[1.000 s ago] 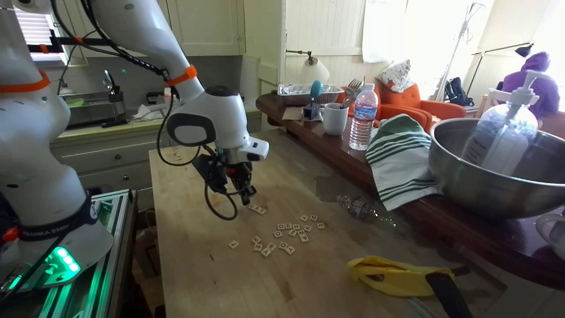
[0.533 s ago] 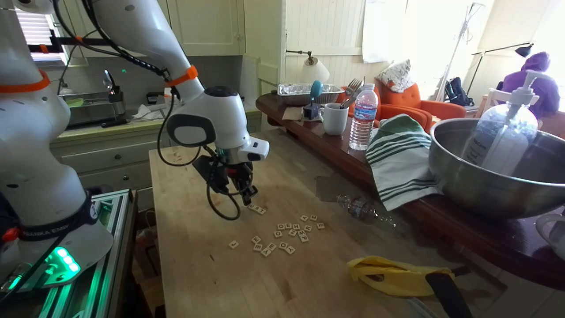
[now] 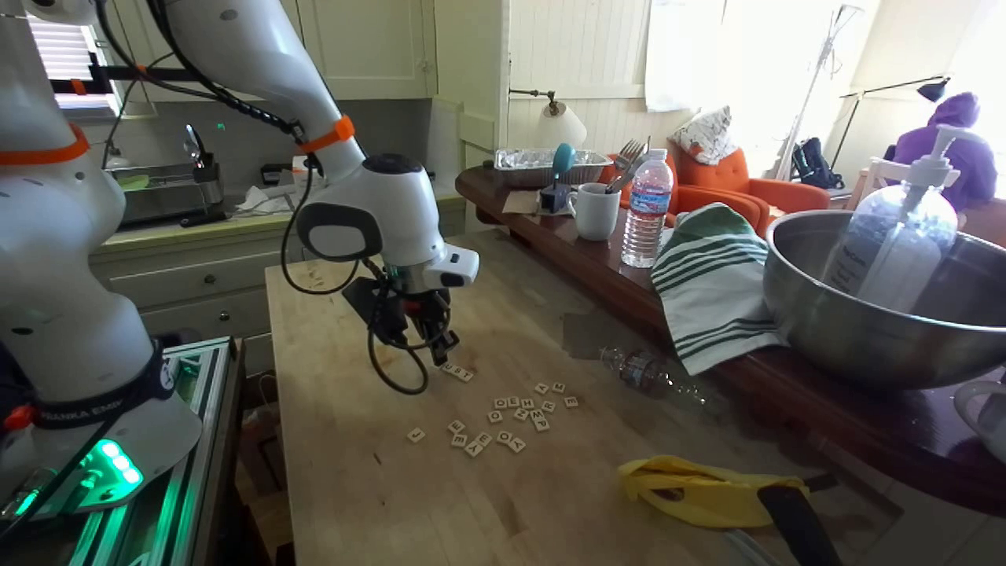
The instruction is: Align the blocks on the table
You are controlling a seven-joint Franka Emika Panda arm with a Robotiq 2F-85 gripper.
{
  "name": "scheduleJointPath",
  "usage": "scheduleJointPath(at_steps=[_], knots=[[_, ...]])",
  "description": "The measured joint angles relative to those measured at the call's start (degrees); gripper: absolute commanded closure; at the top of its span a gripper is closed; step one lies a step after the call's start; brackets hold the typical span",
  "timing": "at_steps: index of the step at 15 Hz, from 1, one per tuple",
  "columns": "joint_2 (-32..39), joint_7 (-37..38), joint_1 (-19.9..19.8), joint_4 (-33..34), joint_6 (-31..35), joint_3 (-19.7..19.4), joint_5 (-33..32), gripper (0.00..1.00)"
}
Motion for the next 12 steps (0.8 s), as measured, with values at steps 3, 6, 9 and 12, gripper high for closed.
scheduleJointPath(at_steps=[3,6,9,12], knots=[[0.0,-1.15,0.0,0.0,0.04,0.09,1.12,1.0],[0.0,-2.42,0.0,0.03,0.06,0.23,2.83,1.0],[0.0,-4.03,0.0,0.05,0.13,0.42,5.06,1.0],[0.0,-5.84,-0.01,0.08,0.19,0.62,7.51,1.0]])
